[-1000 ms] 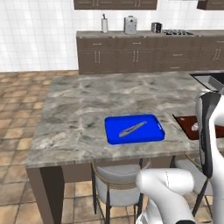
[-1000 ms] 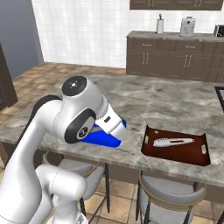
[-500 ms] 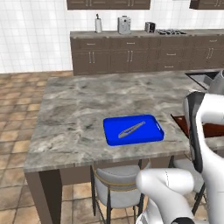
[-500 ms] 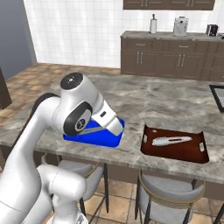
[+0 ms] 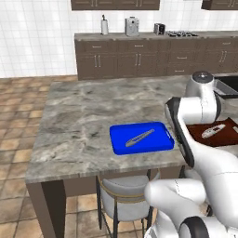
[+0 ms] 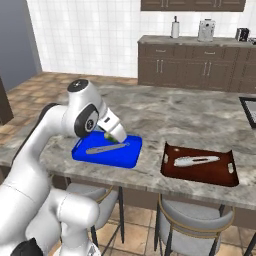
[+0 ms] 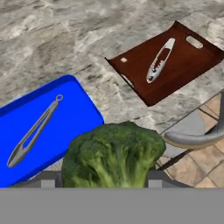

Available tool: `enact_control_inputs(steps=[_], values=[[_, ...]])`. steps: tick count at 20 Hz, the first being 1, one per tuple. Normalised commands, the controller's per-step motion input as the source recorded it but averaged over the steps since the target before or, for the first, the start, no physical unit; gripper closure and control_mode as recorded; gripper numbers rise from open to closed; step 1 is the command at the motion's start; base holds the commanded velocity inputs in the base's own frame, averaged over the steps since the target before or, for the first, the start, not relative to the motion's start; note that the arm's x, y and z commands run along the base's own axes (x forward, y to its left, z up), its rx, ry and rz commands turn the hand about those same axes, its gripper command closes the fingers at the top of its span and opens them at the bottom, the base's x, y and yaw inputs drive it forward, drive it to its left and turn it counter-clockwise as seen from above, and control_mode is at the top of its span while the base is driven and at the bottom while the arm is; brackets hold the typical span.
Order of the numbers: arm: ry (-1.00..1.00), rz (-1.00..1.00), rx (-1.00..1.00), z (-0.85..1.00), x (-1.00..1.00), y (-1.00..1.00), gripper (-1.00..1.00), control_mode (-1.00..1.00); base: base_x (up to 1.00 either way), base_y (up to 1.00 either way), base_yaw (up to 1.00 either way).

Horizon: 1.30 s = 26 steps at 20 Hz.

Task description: Gather the broccoli and carrot from the fridge and place them on a tray on the dining counter. Then gather the fish and chicken drumstick from the fridge and place them on the other tray.

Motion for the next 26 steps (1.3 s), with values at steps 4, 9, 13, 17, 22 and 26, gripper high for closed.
enact_control_inputs(steps=[4, 9, 13, 17, 22, 26], values=[[0.12, 0.14, 0.0, -0.61, 0.53, 0.27, 1.0, -1.0, 0.0, 0.0, 0.0], [0.0, 0.09, 0.02, -0.57, 0.51, 0.18, 1.0, -1.0, 0.0, 0.0, 0.0], [0.0, 0.06, 0.0, -0.42, 0.31, 0.0, 1.0, -1.0, 0.0, 0.0, 0.0], [-0.02, 0.05, 0.0, -0.38, 0.22, 0.0, 1.0, -1.0, 0.0, 0.0, 0.0], [0.01, 0.04, 0.0, -0.23, 0.25, 0.0, 1.0, -1.0, 0.0, 0.0, 0.0], [0.01, 0.02, 0.0, -0.21, 0.33, 0.01, 1.0, -1.0, 0.0, 0.0, 0.0]])
